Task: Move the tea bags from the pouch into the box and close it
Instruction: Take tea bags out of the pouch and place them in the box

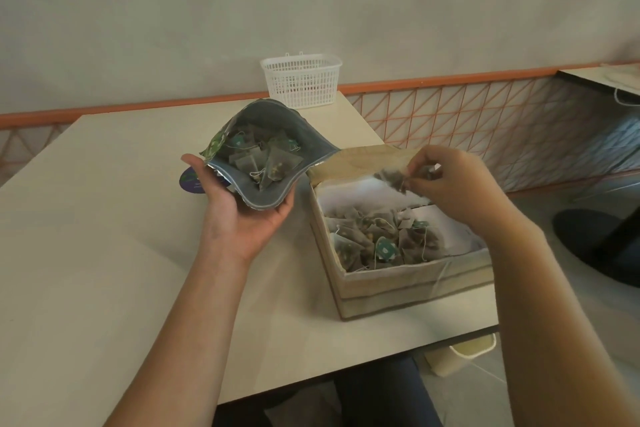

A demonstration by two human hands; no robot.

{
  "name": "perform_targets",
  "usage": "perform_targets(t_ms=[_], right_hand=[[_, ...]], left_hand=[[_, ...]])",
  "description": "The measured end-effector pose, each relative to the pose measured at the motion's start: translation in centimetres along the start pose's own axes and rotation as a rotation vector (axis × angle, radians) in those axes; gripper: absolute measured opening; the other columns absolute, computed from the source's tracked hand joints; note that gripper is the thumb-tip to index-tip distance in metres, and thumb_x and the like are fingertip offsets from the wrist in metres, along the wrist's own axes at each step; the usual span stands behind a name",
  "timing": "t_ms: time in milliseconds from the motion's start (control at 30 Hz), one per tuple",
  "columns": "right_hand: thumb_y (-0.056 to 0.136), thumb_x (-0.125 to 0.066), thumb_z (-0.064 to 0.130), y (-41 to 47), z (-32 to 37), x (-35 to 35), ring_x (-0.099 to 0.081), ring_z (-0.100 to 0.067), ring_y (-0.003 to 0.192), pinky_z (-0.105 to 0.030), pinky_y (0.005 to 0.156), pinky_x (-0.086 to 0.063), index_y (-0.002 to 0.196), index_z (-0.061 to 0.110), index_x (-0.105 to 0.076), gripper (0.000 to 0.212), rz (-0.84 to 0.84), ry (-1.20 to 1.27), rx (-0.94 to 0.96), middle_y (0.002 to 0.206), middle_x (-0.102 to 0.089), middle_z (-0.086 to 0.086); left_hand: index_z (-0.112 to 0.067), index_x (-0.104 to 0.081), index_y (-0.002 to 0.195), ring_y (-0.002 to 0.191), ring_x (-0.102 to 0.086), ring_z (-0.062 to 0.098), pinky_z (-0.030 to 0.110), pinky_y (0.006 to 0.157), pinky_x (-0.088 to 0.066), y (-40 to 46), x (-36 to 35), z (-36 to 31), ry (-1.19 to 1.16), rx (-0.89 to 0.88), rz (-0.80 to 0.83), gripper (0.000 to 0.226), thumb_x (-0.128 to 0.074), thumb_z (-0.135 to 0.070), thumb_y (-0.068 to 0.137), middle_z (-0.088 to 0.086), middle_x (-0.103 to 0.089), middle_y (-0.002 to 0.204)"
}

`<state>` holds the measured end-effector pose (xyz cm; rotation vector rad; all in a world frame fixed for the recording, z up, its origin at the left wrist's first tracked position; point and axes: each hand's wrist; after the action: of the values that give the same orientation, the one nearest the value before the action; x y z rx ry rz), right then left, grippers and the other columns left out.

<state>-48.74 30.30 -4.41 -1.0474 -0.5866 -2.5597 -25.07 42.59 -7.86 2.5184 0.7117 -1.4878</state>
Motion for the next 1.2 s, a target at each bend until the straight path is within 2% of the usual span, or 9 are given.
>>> perform_targets(t_ms=[233,367,533,600,700,833,967,1100,1200], right_hand=[[0.088,-0.068,0.021,0.7,-1.5,-0.2,-0.059,-0.011,0.080,-0.017,0.059,-0.039,0.096,0.021,-0.068,0.008,0.229,-0.171,-0.090,0.095,-0.068,0.001],[0.089,-0.066,0.024,0.6,-0.8,-0.1,-0.057,-0.011,0.083,-0.015,0.060,-0.040,0.113,0.022,-0.062,0.024,0.258,-0.100,-0.061,0.104,-0.061,0.006],[0.093,-0.062,0.023,0.8,-0.3,-0.7,-0.058,-0.018,0.103,-0.026,0.083,-0.042,0.116,0.023,-0.066,0.024,0.508,-0.261,-0.067,0.115,-0.064,0.002],[0.096,-0.057,0.027,0.8,0.3,-0.5,-0.058,-0.018,0.103,-0.025,0.082,-0.043,0.119,0.020,-0.065,0.026,0.483,-0.295,-0.064,0.117,-0.065,0.000],[0.096,-0.055,0.029,0.7,2.1,-0.1,-0.057,-0.010,0.087,-0.015,0.065,-0.039,0.112,0.018,-0.067,0.022,0.259,-0.304,0.021,0.110,-0.066,0.002],[0.093,-0.060,0.023,0.0,6.8,-0.7,-0.052,0.002,0.078,-0.009,0.068,-0.042,0.101,0.020,-0.066,0.011,-0.016,-0.107,0.284,0.098,-0.060,0.008],[0.089,-0.063,0.010,-0.7,11.7,-3.4,-0.051,0.003,0.070,-0.002,0.069,-0.039,0.097,0.016,-0.074,0.015,0.100,0.028,0.481,0.085,-0.059,0.014],[0.095,-0.051,0.009,1.9,14.0,-7.7,-0.060,-0.016,0.105,-0.021,0.093,-0.045,0.121,0.019,-0.067,0.032,0.297,-0.208,0.479,0.121,-0.064,0.000],[0.093,-0.051,0.011,4.0,14.2,-10.0,-0.061,-0.022,0.104,-0.022,0.082,-0.045,0.122,0.012,-0.063,0.032,0.306,-0.398,0.473,0.119,-0.062,-0.009]], left_hand=[[-0.018,-0.060,0.130,0.128,-0.055,0.042,0.044,0.111,-0.042,0.0,-0.2,0.2,0.022,-0.001,-0.035,0.090,-0.039,-0.088,0.077,0.017,-0.060,0.138],[-0.018,-0.063,0.125,0.126,-0.057,0.041,0.044,0.112,-0.041,0.0,-0.4,0.3,0.041,-0.016,-0.034,0.087,-0.036,-0.087,0.079,0.017,-0.062,0.135],[-0.018,-0.062,0.126,0.127,-0.057,0.040,0.043,0.112,-0.041,-0.1,-0.5,0.3,0.026,0.005,-0.019,0.088,-0.037,-0.088,0.078,0.017,-0.061,0.137],[-0.019,-0.061,0.128,0.127,-0.057,0.039,0.043,0.113,-0.040,-0.1,-0.5,0.1,0.014,0.006,0.004,0.088,-0.038,-0.087,0.078,0.015,-0.061,0.137],[-0.020,-0.062,0.128,0.128,-0.057,0.037,0.045,0.115,-0.037,-0.1,-0.3,0.0,0.016,-0.004,0.023,0.087,-0.037,-0.087,0.079,0.012,-0.063,0.135],[-0.019,-0.060,0.132,0.126,-0.057,0.039,0.047,0.111,-0.041,0.0,0.0,-0.1,0.022,0.007,0.020,0.089,-0.041,-0.087,0.077,0.014,-0.063,0.135],[-0.016,-0.073,0.117,0.121,-0.063,0.033,0.048,0.104,-0.047,0.0,0.2,-0.2,0.054,0.003,-0.014,0.089,-0.040,-0.088,0.077,0.012,-0.066,0.131],[-0.018,-0.083,0.090,0.113,-0.067,0.036,0.059,0.098,-0.049,-0.5,0.1,-0.2,0.072,-0.012,-0.007,0.083,-0.037,-0.086,0.080,0.014,-0.072,0.120],[-0.019,-0.076,0.106,0.107,-0.069,0.038,0.061,0.090,-0.053,-0.6,0.0,-0.3,0.042,-0.009,-0.025,0.082,-0.036,-0.086,0.081,0.015,-0.073,0.114]])
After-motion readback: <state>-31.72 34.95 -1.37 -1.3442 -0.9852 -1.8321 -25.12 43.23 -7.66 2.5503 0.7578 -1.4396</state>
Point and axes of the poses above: each hand's wrist, its own y-axis towards the middle knuckle, its own x-axis out of the back of the hand, z = x × y
